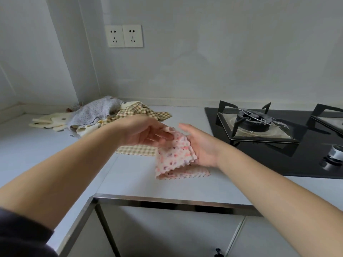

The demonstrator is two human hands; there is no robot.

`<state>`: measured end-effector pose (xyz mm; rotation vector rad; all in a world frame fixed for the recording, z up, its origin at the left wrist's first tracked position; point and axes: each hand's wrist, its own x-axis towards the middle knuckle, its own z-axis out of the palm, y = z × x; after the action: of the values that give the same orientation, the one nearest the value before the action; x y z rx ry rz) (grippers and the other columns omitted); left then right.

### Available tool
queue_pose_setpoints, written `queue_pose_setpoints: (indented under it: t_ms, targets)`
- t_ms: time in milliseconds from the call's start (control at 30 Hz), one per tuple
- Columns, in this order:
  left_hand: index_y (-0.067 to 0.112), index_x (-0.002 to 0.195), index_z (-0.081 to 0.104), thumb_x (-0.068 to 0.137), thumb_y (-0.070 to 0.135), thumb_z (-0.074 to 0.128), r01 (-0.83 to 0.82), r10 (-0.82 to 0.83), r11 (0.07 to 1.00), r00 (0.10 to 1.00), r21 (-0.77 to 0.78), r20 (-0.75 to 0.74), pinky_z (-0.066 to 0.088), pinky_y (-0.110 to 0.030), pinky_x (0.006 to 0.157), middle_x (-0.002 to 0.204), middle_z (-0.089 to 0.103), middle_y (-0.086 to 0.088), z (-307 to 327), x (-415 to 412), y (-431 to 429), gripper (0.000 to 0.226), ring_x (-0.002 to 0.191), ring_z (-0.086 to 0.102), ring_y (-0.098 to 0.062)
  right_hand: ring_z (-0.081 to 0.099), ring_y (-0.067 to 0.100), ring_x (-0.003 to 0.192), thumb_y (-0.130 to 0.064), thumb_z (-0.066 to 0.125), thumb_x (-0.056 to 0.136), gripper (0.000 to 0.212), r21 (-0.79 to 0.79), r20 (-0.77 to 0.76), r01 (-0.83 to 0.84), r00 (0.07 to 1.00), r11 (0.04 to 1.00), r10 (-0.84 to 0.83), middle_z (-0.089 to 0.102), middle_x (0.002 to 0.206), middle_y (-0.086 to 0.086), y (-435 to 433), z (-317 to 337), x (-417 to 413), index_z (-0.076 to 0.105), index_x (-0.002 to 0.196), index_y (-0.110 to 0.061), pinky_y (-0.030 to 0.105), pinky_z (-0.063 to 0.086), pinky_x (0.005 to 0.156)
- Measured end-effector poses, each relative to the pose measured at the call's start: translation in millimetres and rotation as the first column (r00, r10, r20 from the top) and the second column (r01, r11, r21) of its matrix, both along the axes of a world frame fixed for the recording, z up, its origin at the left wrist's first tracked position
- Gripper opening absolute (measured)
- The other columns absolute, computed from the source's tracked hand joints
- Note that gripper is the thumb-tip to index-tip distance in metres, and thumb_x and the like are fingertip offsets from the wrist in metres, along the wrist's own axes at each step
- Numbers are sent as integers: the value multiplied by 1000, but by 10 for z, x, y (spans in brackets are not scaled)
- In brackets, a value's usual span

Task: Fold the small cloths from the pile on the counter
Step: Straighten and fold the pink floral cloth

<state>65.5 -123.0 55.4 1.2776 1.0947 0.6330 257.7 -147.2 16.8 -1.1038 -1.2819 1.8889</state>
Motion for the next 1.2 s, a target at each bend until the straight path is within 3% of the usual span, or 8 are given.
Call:
queue_pose_setpoints:
  t_ms: [133,233,400,600,833,1000,1133,1200]
  targets:
    - [12,110,67,91,13,63,55,95,948,892,315,-442,46,-21,56,80,62,-1,-121,246,170,19,64,55,-10,69,18,65,-3,55,94,10,58,153,175,971,983,-182,70,86,12,79,-20,251,64,98,-1,27,59,57]
    - [23,102,66,85,32,71,233,136,877,720,421,-681,46,-27,82,99,62,6,-260,355,306,19,94,57,-15,69,17,60,1,53,94,12,18,154,189,970,982,-189,70,78,10,123,-99,366,65,95,-1,26,58,55]
    - [20,91,64,87,39,67,281,81,853,761,439,-644,49,-25,74,89,66,5,-418,460,385,20,84,62,-13,67,20,67,-1,50,95,12,-28,190,237,955,971,-228,68,82,12,138,-189,473,62,94,-2,30,58,61]
    - [23,88,60,88,44,64,373,182,762,662,530,-727,42,-25,67,83,61,8,-569,563,441,21,80,57,-14,69,16,62,-10,65,91,15,14,293,242,927,970,-236,70,86,12,131,-202,502,64,102,0,26,59,55]
    - [26,91,54,91,54,52,350,405,684,547,640,-732,38,-29,57,71,59,8,-837,642,355,28,70,58,-15,61,19,54,0,64,84,8,340,647,100,696,935,-310,62,81,10,81,-193,432,62,83,-8,29,59,56]
    - [18,110,52,98,45,39,293,610,550,499,782,-616,44,-32,65,89,68,-4,-925,716,246,33,79,62,-25,53,23,68,-9,57,83,32,553,762,-116,470,825,-445,65,93,15,55,-243,408,60,114,-3,29,42,62]
    - [18,132,46,99,36,34,311,578,596,474,740,-665,36,-38,93,131,51,-4,-944,660,126,39,120,47,-24,53,29,106,-15,54,91,35,596,799,-387,195,704,-569,54,117,8,15,-330,345,47,125,-13,35,41,78]
    - [15,144,34,101,33,31,298,566,599,499,743,-656,25,-41,107,150,34,-4,-926,602,25,47,139,29,-21,41,30,127,-11,48,94,40,634,748,-508,213,583,-629,44,135,10,30,-369,327,43,133,-9,36,35,99]
